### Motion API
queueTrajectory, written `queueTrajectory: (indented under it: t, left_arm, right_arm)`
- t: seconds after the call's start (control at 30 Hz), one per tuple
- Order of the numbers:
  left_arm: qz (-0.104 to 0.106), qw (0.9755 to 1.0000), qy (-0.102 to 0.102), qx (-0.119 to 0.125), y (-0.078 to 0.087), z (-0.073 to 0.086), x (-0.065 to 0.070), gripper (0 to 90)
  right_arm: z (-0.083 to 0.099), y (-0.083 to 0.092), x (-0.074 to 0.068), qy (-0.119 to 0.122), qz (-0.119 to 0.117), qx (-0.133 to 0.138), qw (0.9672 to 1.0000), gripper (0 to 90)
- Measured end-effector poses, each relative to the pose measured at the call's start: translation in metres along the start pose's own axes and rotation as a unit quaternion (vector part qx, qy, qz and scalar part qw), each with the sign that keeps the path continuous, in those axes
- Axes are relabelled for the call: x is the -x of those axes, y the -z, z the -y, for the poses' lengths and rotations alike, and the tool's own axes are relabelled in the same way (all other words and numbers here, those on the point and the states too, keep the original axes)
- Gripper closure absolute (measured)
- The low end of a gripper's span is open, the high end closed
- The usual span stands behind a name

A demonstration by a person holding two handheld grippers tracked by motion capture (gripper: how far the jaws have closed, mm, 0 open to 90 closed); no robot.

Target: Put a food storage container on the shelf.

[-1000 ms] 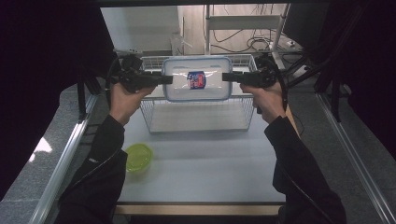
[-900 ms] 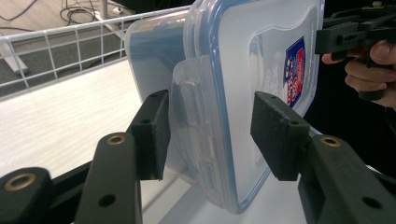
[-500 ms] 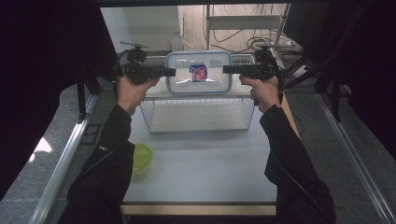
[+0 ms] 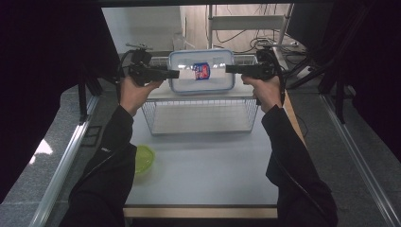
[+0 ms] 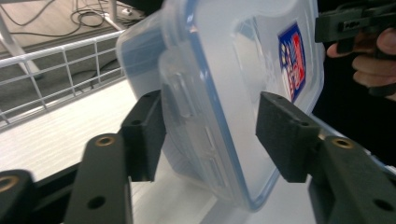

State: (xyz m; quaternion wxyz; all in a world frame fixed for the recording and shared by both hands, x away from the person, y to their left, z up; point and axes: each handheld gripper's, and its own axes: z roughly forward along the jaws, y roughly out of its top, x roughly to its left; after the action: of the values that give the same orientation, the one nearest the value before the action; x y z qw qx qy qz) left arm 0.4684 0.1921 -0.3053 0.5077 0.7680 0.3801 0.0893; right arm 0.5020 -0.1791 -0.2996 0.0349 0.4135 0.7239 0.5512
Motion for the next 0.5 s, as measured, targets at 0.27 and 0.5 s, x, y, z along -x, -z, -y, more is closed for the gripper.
queueTrajectory:
  t: [0.27,0.5]
  left_arm:
    - [0.004,0.9997,0.024,0.003,-0.006,0.001,-0.008,33.0]
    - [-0.011,0.9996,0.027,0.000,-0.010,0.001,-0.012,18.6]
  right_arm:
    - [0.003,-0.011,-0.003,0.015,0.027,-0.008,0.9995,45.2]
    - [0.007,-0.010,0.000,0.018,0.034,-0.009,0.9992,47.1]
